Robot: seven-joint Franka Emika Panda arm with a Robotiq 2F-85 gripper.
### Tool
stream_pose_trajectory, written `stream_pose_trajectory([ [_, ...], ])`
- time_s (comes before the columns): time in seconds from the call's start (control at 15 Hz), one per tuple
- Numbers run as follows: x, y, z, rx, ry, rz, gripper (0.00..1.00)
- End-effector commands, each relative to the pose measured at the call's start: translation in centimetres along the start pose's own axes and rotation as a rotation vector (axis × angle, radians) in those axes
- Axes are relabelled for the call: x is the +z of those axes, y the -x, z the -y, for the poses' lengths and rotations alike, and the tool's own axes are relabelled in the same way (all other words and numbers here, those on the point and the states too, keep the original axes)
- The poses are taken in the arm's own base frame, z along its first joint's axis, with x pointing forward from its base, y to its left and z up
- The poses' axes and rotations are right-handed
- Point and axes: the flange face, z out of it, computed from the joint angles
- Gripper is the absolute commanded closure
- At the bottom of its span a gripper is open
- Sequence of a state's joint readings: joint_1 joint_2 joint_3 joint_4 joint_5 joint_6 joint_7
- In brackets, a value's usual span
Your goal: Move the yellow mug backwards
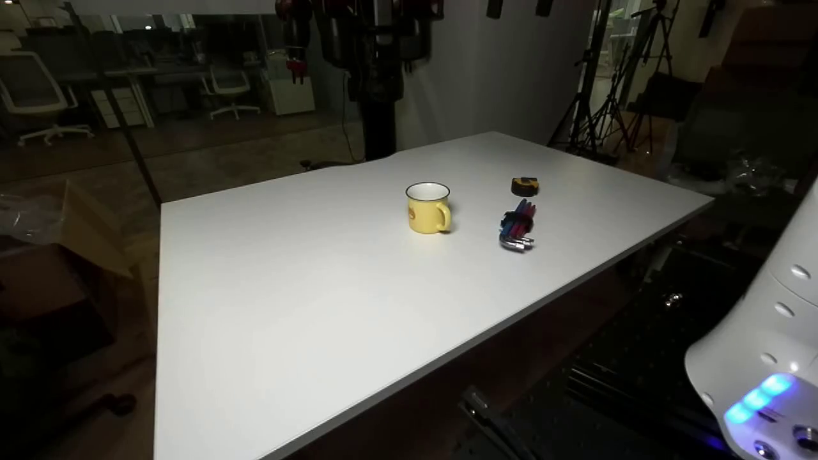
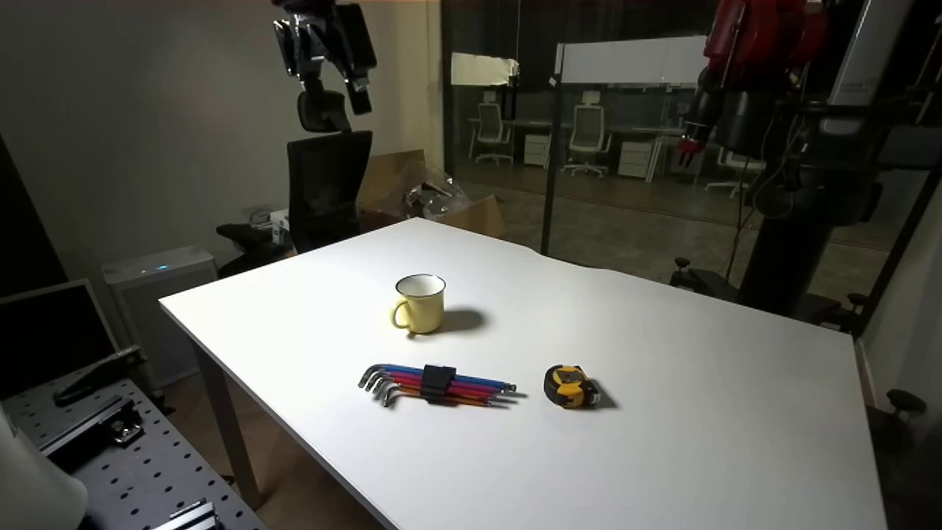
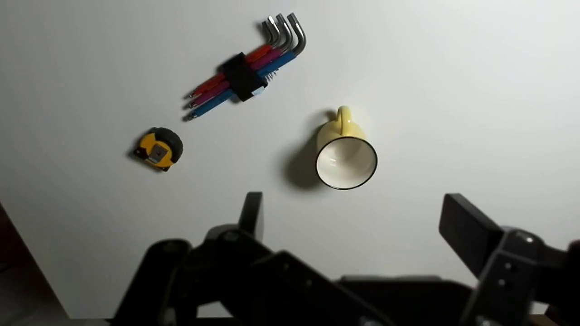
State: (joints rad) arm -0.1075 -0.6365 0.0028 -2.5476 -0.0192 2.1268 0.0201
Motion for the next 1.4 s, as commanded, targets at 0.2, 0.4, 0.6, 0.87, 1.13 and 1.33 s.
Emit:
stream_pose_trajectory([
  [0.2, 1.5, -2.8, -0.8, 0.065, 0.019, 0.004, 0.00],
  [0.4, 4.7, -6.1, -2.7, 0.110, 0.026, 0.074, 0.00],
  [0.6, 8.7, -9.0, -5.0, 0.151, 0.017, 0.198, 0.00],
  [0.87, 14.4, -12.8, -6.3, 0.184, 0.040, 0.333, 0.00],
  [1.13, 15.6, -12.1, -6.3, 0.157, 0.021, 0.327, 0.00],
  [1.33, 16.1, -13.0, -5.8, 0.162, 0.036, 0.324, 0.00],
])
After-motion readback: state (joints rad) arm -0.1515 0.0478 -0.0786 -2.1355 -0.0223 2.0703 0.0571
